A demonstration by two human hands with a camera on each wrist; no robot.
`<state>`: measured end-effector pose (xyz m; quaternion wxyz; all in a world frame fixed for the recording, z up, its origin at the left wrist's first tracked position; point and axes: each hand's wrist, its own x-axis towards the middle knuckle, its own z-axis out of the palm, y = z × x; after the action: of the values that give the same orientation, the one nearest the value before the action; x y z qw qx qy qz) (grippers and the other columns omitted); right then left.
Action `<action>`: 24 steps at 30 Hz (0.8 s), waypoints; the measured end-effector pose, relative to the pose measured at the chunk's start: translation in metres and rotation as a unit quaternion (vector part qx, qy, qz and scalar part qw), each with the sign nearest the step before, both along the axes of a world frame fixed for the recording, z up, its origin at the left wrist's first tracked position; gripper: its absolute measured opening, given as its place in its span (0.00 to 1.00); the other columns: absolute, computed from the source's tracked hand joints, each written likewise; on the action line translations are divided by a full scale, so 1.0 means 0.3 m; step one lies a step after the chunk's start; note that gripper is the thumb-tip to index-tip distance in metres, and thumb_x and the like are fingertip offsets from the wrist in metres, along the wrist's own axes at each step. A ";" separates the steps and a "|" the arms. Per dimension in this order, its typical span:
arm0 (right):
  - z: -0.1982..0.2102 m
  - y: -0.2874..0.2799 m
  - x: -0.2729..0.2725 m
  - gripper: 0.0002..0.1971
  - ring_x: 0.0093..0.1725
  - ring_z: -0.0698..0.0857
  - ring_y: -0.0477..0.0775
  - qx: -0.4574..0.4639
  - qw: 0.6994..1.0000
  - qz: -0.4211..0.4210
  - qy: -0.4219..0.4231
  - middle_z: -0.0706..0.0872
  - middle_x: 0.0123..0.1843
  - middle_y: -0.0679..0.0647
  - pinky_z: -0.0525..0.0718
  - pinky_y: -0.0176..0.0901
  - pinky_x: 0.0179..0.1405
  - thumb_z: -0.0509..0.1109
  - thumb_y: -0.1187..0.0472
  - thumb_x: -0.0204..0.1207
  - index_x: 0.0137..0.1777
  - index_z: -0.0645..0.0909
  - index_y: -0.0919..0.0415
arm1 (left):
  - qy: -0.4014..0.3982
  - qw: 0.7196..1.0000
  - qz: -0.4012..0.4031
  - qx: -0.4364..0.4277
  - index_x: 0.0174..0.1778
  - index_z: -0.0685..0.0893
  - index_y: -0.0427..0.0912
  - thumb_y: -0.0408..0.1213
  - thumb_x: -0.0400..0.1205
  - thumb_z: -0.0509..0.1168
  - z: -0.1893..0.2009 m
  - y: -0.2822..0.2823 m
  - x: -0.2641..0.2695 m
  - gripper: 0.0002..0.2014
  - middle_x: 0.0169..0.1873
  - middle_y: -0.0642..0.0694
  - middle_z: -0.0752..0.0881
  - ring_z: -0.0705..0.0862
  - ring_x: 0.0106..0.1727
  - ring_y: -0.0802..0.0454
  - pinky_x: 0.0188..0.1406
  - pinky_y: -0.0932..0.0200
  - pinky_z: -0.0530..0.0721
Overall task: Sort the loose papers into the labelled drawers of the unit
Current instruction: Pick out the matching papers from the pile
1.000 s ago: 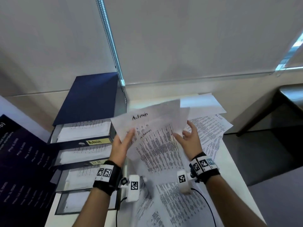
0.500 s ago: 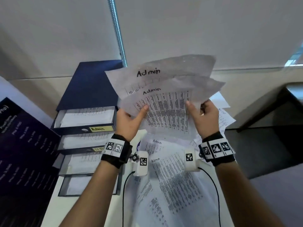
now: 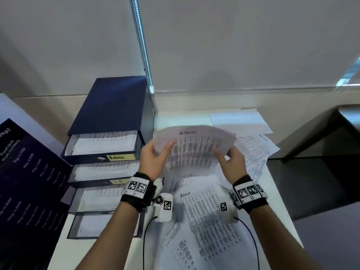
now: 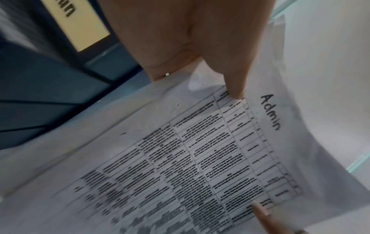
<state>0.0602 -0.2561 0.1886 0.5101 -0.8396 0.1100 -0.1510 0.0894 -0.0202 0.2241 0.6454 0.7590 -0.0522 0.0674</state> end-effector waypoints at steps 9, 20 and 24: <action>0.320 0.238 0.105 0.22 0.68 0.81 0.47 0.105 0.983 0.070 -0.135 0.83 0.68 0.50 0.79 0.44 0.69 0.69 0.55 0.82 0.74 0.69 0.52 | 0.055 0.996 -0.057 0.028 0.75 0.72 0.50 0.46 0.86 0.64 0.069 0.274 -0.068 0.20 0.66 0.56 0.85 0.84 0.67 0.60 0.69 0.56 0.82; 0.123 0.690 0.150 0.41 0.73 0.77 0.48 0.086 0.959 0.265 0.053 0.76 0.75 0.43 0.74 0.57 0.76 0.67 0.72 0.74 0.83 0.58 0.42 | 0.115 0.986 0.099 -0.064 0.85 0.57 0.53 0.38 0.88 0.63 0.020 0.753 -0.293 0.31 0.48 0.45 0.88 0.86 0.54 0.48 0.57 0.54 0.82; 0.104 0.804 0.177 0.46 0.69 0.77 0.48 0.110 0.957 0.247 0.106 0.73 0.76 0.43 0.76 0.46 0.69 0.67 0.73 0.72 0.84 0.52 0.41 | 0.173 0.984 0.033 -0.014 0.83 0.65 0.50 0.56 0.79 0.70 -0.006 0.853 -0.411 0.37 0.59 0.55 0.89 0.86 0.64 0.48 0.63 0.45 0.84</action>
<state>0.1133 -0.0150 0.2199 0.6065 -0.7902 -0.0316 0.0823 -0.0338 0.2358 0.2224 0.6530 0.7512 0.0865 -0.0426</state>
